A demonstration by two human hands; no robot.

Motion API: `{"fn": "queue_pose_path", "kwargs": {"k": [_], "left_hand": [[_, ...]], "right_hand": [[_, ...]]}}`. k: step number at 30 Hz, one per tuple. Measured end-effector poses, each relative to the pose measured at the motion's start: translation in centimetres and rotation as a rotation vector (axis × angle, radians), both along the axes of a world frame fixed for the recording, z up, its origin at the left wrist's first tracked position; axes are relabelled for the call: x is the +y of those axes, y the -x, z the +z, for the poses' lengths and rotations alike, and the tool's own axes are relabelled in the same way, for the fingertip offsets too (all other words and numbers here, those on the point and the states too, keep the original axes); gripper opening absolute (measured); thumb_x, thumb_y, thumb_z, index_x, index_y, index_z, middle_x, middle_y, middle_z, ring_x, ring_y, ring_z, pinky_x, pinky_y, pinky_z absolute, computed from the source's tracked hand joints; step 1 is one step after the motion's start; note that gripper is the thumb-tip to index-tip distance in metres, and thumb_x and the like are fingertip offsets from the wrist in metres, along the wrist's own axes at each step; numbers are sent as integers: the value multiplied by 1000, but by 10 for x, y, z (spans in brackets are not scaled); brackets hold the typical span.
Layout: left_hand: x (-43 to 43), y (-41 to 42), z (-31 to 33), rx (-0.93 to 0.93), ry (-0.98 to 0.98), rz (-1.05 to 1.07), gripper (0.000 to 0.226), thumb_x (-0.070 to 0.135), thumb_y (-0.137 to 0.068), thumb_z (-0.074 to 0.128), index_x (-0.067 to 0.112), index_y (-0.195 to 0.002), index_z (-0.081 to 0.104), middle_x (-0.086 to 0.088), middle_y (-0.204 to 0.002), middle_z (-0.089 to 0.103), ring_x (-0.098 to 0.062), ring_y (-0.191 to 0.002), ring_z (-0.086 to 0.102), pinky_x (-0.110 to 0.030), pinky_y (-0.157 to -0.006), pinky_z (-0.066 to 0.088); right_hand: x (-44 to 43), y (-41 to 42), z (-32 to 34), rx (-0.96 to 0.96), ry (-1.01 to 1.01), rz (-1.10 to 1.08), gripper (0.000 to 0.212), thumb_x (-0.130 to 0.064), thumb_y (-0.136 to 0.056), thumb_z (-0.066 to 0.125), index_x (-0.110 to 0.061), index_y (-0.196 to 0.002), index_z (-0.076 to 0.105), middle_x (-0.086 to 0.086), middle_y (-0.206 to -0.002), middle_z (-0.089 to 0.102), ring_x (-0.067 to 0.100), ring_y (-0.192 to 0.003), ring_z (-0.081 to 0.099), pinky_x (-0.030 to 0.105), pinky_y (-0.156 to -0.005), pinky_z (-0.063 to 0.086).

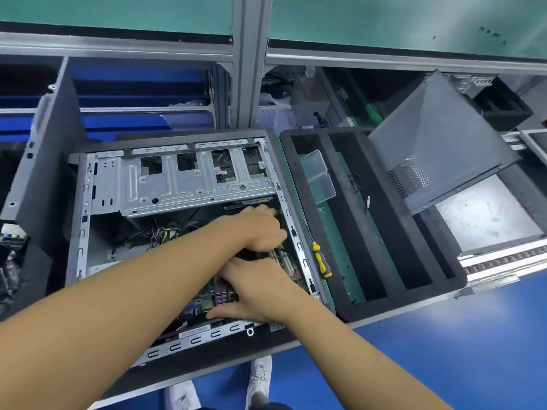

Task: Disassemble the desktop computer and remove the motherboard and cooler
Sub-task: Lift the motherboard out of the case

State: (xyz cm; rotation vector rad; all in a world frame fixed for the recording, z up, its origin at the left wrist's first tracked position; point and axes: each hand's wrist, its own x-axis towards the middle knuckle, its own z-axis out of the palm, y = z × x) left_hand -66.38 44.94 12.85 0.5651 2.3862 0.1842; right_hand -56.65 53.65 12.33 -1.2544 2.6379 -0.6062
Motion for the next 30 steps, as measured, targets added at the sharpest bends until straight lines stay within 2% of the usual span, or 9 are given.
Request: {"fn": "queue_pose_path", "kwargs": {"k": [3, 7, 8, 11, 15, 19, 22, 25, 30], "left_hand": [[-13, -3, 2, -42, -65, 95, 45, 38, -104, 27, 1, -113, 51, -16, -140, 35, -28, -111, 41, -41, -99, 36], [-30, -23, 10, 22, -25, 229, 42, 45, -102, 31, 7, -107, 48, -11, -136, 35, -24, -94, 50, -42, -90, 44], [-33, -28, 13, 52, 13, 240, 43, 47, -101, 29, 10, -107, 49, -12, -135, 38, -26, -94, 51, -42, -91, 42], [-48, -34, 22, 118, 69, 217, 56, 51, -100, 26, 13, -134, 49, -9, -145, 39, -25, -120, 51, -46, -109, 32], [-85, -34, 30, 155, -143, 391, 46, 38, -101, 41, 14, -137, 55, -5, -141, 54, -24, -118, 57, -32, -98, 45], [-109, -39, 24, 151, -193, 498, 43, 33, -101, 45, 24, -142, 53, 2, -135, 60, -20, -106, 63, -34, -92, 50], [-115, -43, 15, 147, -215, 489, 47, 37, -101, 45, 25, -147, 45, 7, -148, 46, -17, -125, 52, -30, -95, 41], [-123, -50, 12, 163, -219, 472, 53, 41, -101, 47, 22, -149, 42, 8, -153, 39, -17, -132, 45, -30, -104, 37], [-142, -58, 10, 98, -257, 479, 58, 45, -100, 45, 17, -151, 39, 9, -157, 31, -14, -134, 41, -25, -107, 32]], "right_hand": [[-1, 1, 0, -17, -10, -7, 47, -60, -78, 72, -23, -95, 48, -6, -87, 60, 10, -62, 37, 27, -46, 24], [-1, 3, -1, -41, -102, 1, 47, -65, -81, 66, -22, -96, 54, -2, -83, 67, 20, -70, 60, 31, -56, 39], [-1, 4, -1, -31, -117, 8, 47, -65, -82, 64, -21, -97, 56, -1, -84, 68, 22, -73, 63, 31, -56, 40], [-1, 4, 2, -46, -111, 22, 47, -63, -84, 64, -20, -99, 56, 0, -92, 65, 23, -75, 62, 32, -56, 39], [0, 1, 7, -82, -85, 12, 44, -60, -85, 65, -21, -97, 48, -8, -90, 49, 17, -63, 47, 37, -56, 45], [0, 1, 10, -82, -62, -13, 44, -58, -84, 68, -21, -95, 47, -15, -85, 34, 11, -54, 37, 35, -53, 43], [0, 1, 9, -51, -75, -10, 43, -61, -85, 65, -23, -94, 46, -16, -86, 33, 7, -52, 31, 33, -50, 38], [0, -3, 7, 23, -114, -29, 43, -65, -85, 62, -26, -94, 45, -17, -87, 31, 5, -51, 25, 30, -47, 29], [-2, -1, 8, -1, -118, -19, 44, -63, -86, 61, -23, -93, 44, -15, -86, 32, 10, -52, 32, 33, -48, 37]]}}
